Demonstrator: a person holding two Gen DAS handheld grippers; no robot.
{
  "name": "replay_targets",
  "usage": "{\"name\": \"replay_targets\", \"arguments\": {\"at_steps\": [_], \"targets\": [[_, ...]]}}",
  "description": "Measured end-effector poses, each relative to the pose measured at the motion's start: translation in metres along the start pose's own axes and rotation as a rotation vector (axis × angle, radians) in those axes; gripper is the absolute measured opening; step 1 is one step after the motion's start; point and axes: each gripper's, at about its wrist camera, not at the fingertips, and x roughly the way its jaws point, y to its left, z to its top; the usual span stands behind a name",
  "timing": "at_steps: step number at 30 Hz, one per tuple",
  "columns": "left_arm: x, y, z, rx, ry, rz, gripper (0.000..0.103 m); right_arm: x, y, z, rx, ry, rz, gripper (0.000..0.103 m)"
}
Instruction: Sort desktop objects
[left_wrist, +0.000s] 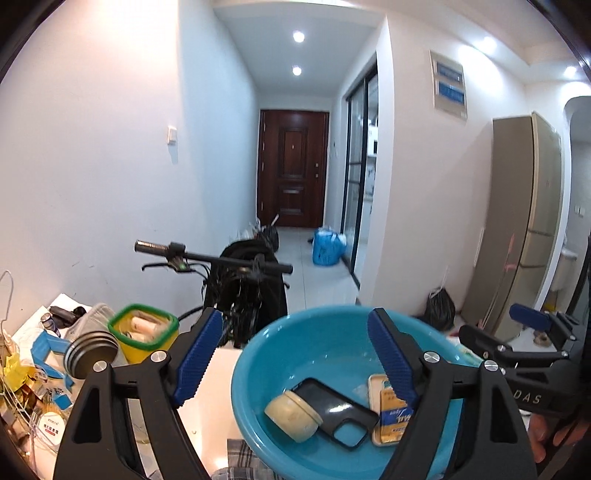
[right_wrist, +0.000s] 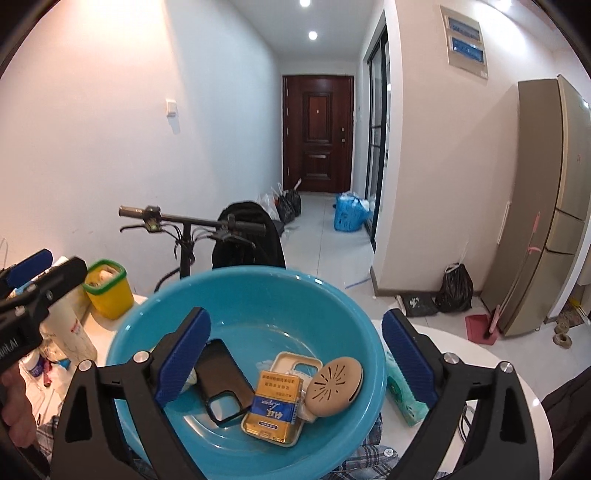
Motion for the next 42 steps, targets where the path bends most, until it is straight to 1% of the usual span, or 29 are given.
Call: {"name": "replay_targets", "arguments": {"at_steps": [2, 5, 7, 11, 14, 17, 18, 21, 22, 25, 26, 29, 33, 35, 37, 39, 42], "targets": [[-0.01, 0.001, 0.004, -0.003, -0.025, -0.007, 0.083, -0.01, 0.0, 0.003, 0.002, -0.029, -0.003, 0.102], [-0.026, 0.001, 0.009, 0.007, -0.079, -0.01, 0.085, -0.025, -0.001, 0.006, 0.019, -0.075, -0.013, 0.103], [-0.04, -0.002, 0.012, 0.024, -0.125, -0.02, 0.085, -0.033, -0.003, 0.008, 0.029, -0.09, -0.002, 0.103], [-0.062, -0.006, 0.015, 0.035, -0.171, -0.045, 0.086, -0.05, -0.006, 0.012, 0.051, -0.13, 0.019, 0.103], [-0.077, -0.008, 0.017, 0.031, -0.203, -0.06, 0.09, -0.065, -0.008, 0.015, 0.059, -0.167, 0.027, 0.103], [-0.1, -0.01, 0.017, 0.02, -0.274, -0.061, 0.09, -0.08, -0.008, 0.018, 0.066, -0.206, 0.028, 0.103], [-0.107, -0.01, 0.017, 0.023, -0.296, -0.06, 0.091, -0.087, -0.008, 0.018, 0.066, -0.223, 0.028, 0.103], [-0.129, -0.013, 0.017, 0.038, -0.36, -0.059, 0.103, -0.105, -0.007, 0.019, 0.061, -0.274, 0.024, 0.103], [-0.136, -0.013, 0.017, 0.035, -0.374, -0.059, 0.103, -0.111, -0.007, 0.019, 0.06, -0.294, 0.022, 0.103], [-0.154, -0.014, 0.017, 0.018, -0.386, -0.08, 0.103, -0.13, -0.005, 0.019, 0.055, -0.353, 0.018, 0.103], [-0.161, -0.013, 0.016, 0.009, -0.396, -0.097, 0.103, -0.136, -0.006, 0.019, 0.052, -0.373, 0.016, 0.103], [-0.178, -0.011, 0.017, -0.002, -0.426, -0.116, 0.103, -0.152, -0.003, 0.018, 0.041, -0.424, 0.01, 0.103], [-0.199, -0.006, 0.017, -0.014, -0.473, -0.111, 0.103, -0.172, 0.001, 0.015, 0.031, -0.506, 0.038, 0.103], [-0.208, -0.003, 0.016, -0.025, -0.487, -0.112, 0.103, -0.18, 0.003, 0.013, 0.036, -0.532, 0.042, 0.103], [-0.214, 0.0, 0.016, -0.041, -0.49, -0.114, 0.103, -0.188, 0.006, 0.012, 0.035, -0.55, 0.051, 0.103], [-0.219, 0.001, 0.014, -0.064, -0.474, -0.111, 0.103, -0.197, 0.008, 0.01, 0.029, -0.569, 0.059, 0.103], [-0.222, -0.002, 0.013, -0.053, -0.478, -0.144, 0.103, -0.206, 0.012, 0.008, 0.025, -0.596, 0.065, 0.103]]}}
